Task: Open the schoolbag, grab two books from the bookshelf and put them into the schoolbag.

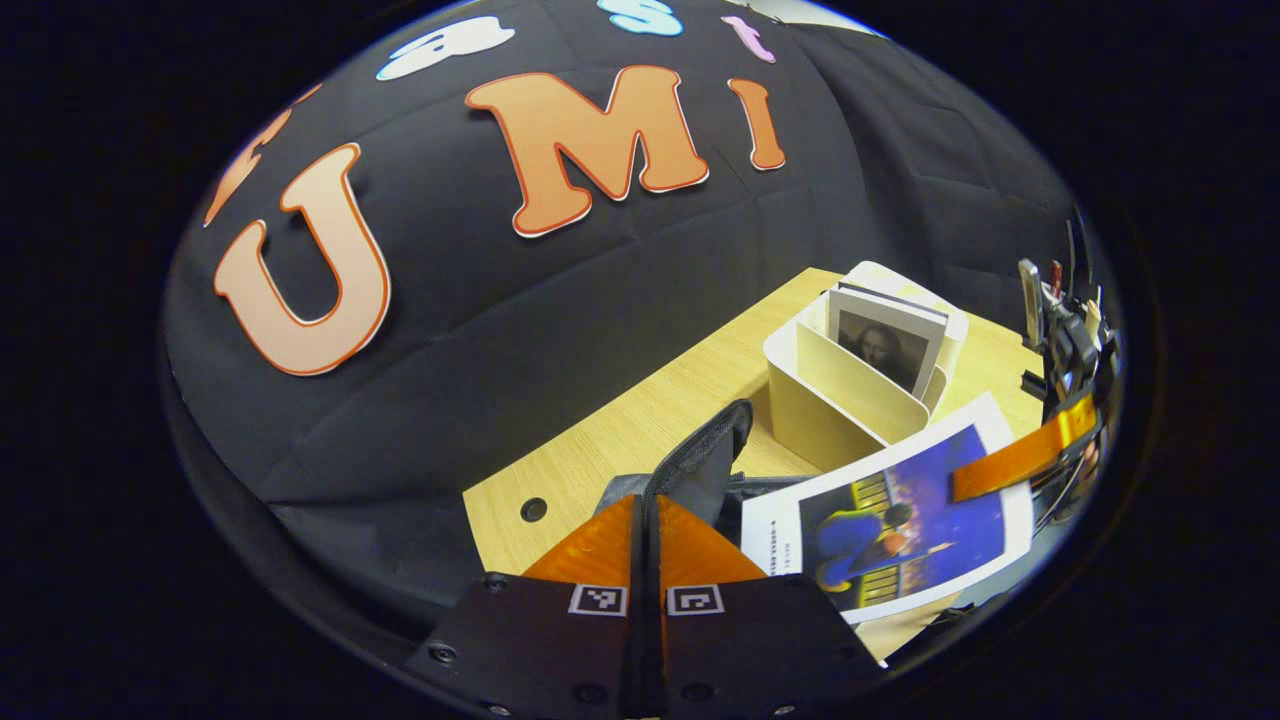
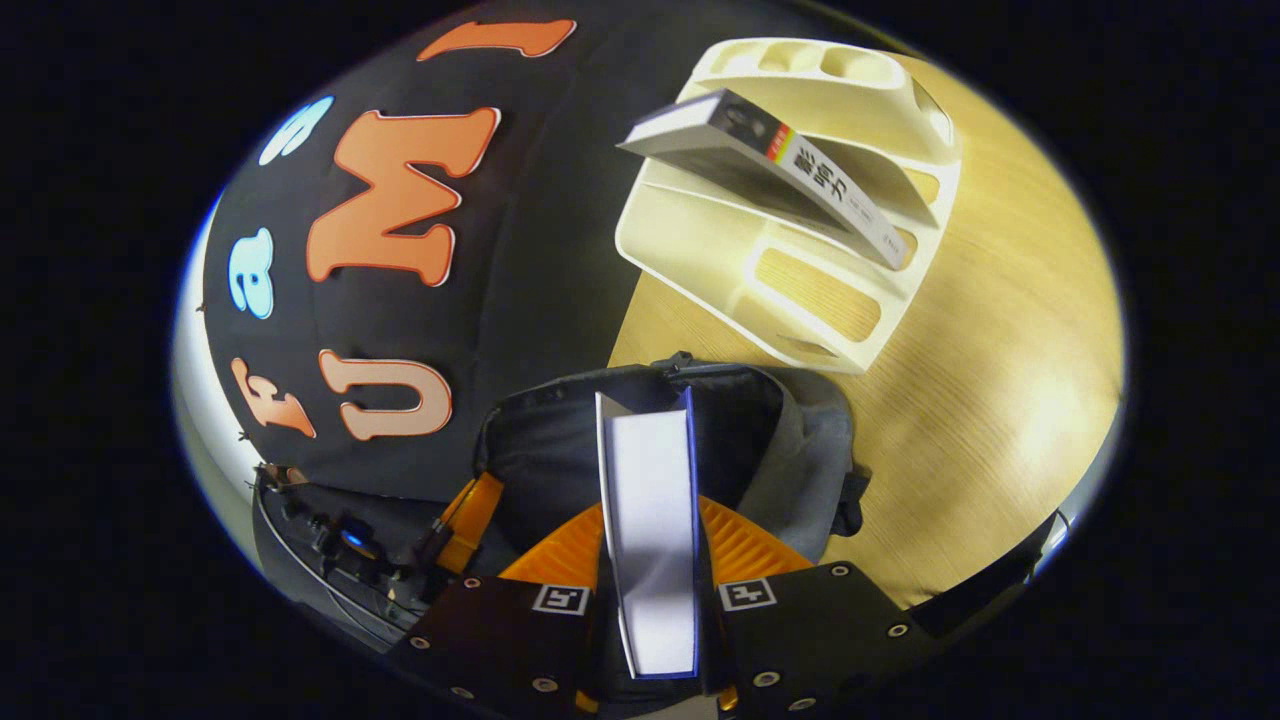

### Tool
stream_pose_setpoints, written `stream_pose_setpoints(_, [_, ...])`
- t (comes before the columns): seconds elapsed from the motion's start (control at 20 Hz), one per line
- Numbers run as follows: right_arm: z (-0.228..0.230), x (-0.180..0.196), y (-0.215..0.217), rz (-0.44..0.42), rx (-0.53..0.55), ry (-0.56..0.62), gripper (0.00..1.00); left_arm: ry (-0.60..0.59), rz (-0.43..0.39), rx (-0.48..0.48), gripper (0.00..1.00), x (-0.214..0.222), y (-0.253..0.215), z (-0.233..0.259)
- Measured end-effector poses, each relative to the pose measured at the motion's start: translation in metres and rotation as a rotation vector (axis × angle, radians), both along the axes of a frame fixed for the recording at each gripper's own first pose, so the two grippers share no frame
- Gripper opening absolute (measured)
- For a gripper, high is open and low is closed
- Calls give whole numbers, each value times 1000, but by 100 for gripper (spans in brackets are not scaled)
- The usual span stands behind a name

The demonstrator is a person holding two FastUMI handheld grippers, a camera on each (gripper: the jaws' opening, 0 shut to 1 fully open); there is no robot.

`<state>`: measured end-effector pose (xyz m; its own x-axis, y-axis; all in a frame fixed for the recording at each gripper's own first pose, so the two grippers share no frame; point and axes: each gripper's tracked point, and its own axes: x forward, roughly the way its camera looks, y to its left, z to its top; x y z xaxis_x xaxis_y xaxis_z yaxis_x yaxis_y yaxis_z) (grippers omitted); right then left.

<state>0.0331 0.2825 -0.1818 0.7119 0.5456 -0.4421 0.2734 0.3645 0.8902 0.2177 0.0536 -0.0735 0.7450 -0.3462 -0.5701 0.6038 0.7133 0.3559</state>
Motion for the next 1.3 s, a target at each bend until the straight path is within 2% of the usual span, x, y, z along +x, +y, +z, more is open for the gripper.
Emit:
stream_pose_setpoints(0.15, [-15, 15, 18, -23, 53, -12, 33, 3, -2, 8, 0, -3, -4, 1])
stream_pose_setpoints(0.35, [-43, 45, 40, -59, 18, -3, 33, 2, -2, -8, 1, -7, -12, 5])
stream_pose_setpoints(0.7, [-63, 88, 81, -132, 6, 20, 33, 17, -34, -47, 1, -22, -26, 7])
stream_pose_setpoints(0.75, [-63, 95, 86, -144, 2, 26, 42, 15, -41, -48, 1, -23, -27, 7])
stream_pose_setpoints(0.8, [-62, 98, 89, -154, 0, 29, 33, 16, -44, -48, 0, -23, -28, 6])
stream_pose_setpoints(0.85, [-62, 104, 91, -160, -14, 41, 33, 17, -43, -46, 1, -22, -27, 6])
stream_pose_setpoints(0.9, [-61, 107, 94, -163, -31, 53, 24, 12, -39, -43, 1, -21, -25, 6])
stream_pose_setpoints(0.95, [-62, 105, 92, -159, -68, 86, 38, 13, -35, -39, 0, -20, -23, 5])
stream_pose_setpoints(1.0, [-67, 101, 91, -151, -108, 120, 41, 23, -28, -37, 0, -20, -20, 2])
stream_pose_setpoints(1.05, [-69, 101, 91, -134, -131, 140, 60, 33, -22, -45, 0, -20, -19, 0])
stream_pose_setpoints(1.1, [-66, 97, 90, -121, -144, 154, 86, 38, -18, -53, 0, -21, -18, -1])
stream_pose_setpoints(1.2, [-64, 88, 86, -94, -171, 183, 97, 37, -15, -53, 0, -21, -16, -3])
stream_pose_setpoints(1.3, [-58, 81, 80, -66, -202, 198, 98, 37, -16, -50, 0, -21, -15, -7])
